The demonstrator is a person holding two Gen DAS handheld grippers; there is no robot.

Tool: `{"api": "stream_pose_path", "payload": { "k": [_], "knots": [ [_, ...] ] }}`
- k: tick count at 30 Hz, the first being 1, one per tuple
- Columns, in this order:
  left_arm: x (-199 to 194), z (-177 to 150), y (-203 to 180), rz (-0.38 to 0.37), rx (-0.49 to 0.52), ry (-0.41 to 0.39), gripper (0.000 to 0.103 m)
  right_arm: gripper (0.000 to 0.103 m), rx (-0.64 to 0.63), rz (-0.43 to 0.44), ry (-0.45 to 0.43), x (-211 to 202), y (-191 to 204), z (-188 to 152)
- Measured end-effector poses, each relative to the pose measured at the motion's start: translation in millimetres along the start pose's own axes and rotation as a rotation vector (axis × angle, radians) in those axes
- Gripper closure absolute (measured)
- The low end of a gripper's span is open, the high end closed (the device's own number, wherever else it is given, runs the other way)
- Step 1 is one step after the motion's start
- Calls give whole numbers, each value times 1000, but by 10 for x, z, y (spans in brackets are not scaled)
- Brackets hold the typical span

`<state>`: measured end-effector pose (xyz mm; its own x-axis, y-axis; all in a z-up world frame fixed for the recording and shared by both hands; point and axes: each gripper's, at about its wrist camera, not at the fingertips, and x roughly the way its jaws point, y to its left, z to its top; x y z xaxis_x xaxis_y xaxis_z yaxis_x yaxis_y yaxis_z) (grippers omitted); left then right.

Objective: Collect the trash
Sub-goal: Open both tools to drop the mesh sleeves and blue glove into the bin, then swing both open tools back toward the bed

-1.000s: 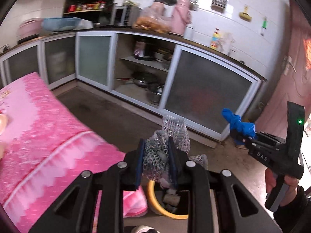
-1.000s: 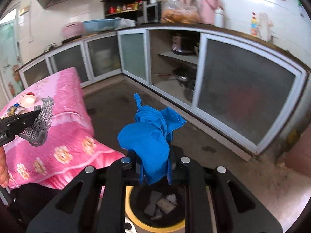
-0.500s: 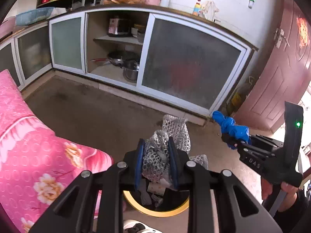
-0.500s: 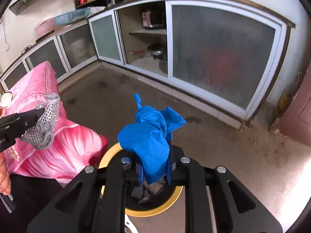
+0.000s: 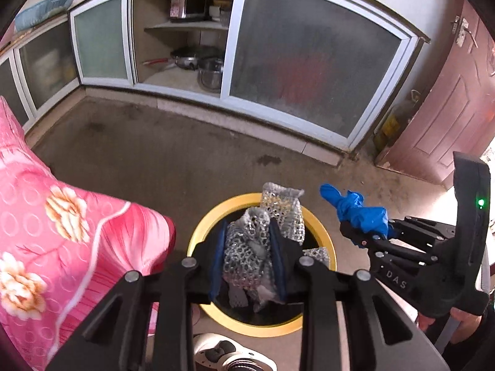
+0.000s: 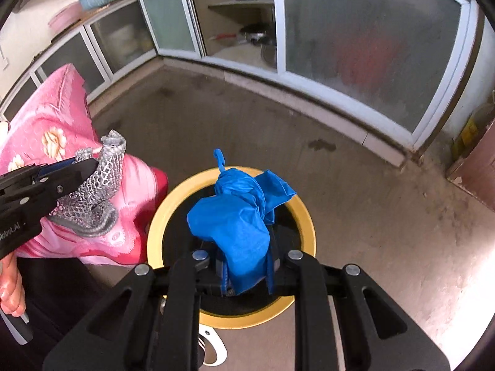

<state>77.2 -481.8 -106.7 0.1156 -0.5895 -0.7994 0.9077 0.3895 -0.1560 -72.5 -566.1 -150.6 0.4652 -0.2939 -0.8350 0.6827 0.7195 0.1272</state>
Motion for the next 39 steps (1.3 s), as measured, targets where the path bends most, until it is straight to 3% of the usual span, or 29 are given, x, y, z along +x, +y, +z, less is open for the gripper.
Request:
{"api": "stream_pose_path", "payload": {
  "k": [6, 8, 12, 14, 16, 25, 30, 34, 39],
  "knots": [
    [129, 10, 59, 4, -9, 23, 73, 85, 9, 1, 27, 103, -9, 14],
    [136, 15, 75, 7, -15, 16, 57, 81, 9, -3, 39, 140, -26, 34],
    [147, 20, 88, 0, -38, 8, 45, 61, 23, -16, 49, 199, -95, 47],
    [131, 25, 118, 12, -45, -1, 27, 58, 31, -26, 56, 214, -125, 50],
    [106, 19, 141, 20, -58, -14, 21, 56, 38, -41, 59, 226, -166, 39],
    [32, 29, 168, 6, -79, -15, 18, 53, 77, -48, 48, 120, -310, 9],
    [-161, 52, 187, -8, -93, -54, 18, 52, 75, -74, -3, -66, -328, 16],
    [-550, 99, 307, -18, -128, -128, 18, 45, 25, -109, -136, -384, -209, 48],
    [-1283, 82, 550, 29, -151, -285, 9, 35, -57, -66, -307, -793, 137, 175]
  ]
}}
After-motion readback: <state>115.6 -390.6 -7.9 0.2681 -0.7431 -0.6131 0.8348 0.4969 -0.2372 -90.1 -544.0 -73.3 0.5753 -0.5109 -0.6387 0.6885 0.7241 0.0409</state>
